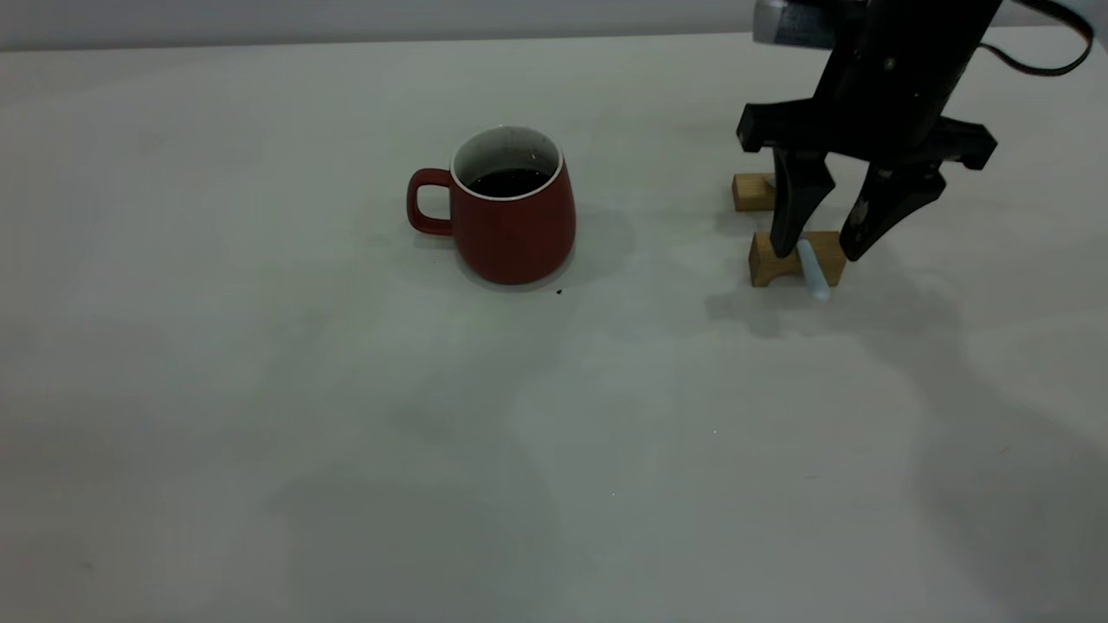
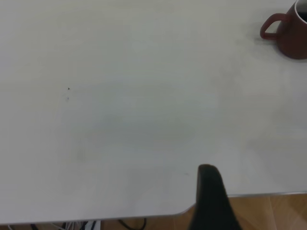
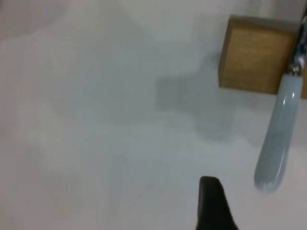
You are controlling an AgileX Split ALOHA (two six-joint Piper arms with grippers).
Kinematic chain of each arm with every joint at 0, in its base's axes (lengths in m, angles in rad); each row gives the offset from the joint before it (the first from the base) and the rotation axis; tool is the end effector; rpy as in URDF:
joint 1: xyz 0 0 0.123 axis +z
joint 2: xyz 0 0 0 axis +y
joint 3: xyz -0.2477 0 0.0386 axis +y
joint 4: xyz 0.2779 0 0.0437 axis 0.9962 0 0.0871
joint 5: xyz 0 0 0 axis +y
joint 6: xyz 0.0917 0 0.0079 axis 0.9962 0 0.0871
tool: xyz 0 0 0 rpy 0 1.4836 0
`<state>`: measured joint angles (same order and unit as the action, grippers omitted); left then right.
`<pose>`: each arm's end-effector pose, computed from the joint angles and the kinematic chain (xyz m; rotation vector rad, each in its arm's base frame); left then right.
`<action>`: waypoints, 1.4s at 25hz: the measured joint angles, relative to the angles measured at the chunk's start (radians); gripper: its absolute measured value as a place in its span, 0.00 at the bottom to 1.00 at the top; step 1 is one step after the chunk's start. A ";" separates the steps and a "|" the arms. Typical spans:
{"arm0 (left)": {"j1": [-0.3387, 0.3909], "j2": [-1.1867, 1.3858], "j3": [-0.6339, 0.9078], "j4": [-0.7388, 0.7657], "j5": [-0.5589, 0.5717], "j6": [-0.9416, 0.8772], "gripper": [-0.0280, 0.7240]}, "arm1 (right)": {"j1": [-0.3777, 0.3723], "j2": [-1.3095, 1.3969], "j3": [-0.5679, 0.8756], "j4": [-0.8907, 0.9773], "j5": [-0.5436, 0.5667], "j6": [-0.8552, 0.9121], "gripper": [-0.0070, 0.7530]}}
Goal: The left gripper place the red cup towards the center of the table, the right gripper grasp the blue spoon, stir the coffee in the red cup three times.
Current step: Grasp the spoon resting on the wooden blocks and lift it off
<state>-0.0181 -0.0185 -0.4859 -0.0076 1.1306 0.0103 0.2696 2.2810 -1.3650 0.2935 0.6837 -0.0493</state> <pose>0.0527 -0.0016 0.2822 0.0307 2.1096 -0.0139 0.3828 0.1232 0.0016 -0.1484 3.0867 0.3051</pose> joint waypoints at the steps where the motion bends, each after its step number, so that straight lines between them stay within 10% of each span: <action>1: 0.000 0.000 0.000 0.000 0.000 0.000 0.78 | 0.000 0.013 -0.008 -0.003 0.000 0.003 0.68; 15: 0.000 0.000 0.000 0.000 0.000 0.000 0.78 | 0.000 0.150 -0.071 -0.007 -0.022 0.003 0.67; 25: 0.000 0.000 0.000 0.000 0.000 0.000 0.78 | 0.000 0.159 -0.072 -0.030 -0.038 0.003 0.18; 35: 0.000 0.000 0.000 0.000 0.000 0.000 0.78 | 0.000 -0.045 -0.072 0.077 0.146 -0.002 0.18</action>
<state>-0.0181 -0.0185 -0.4859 -0.0076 1.1306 0.0103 0.2696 2.2360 -1.4370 0.3710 0.8302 -0.0509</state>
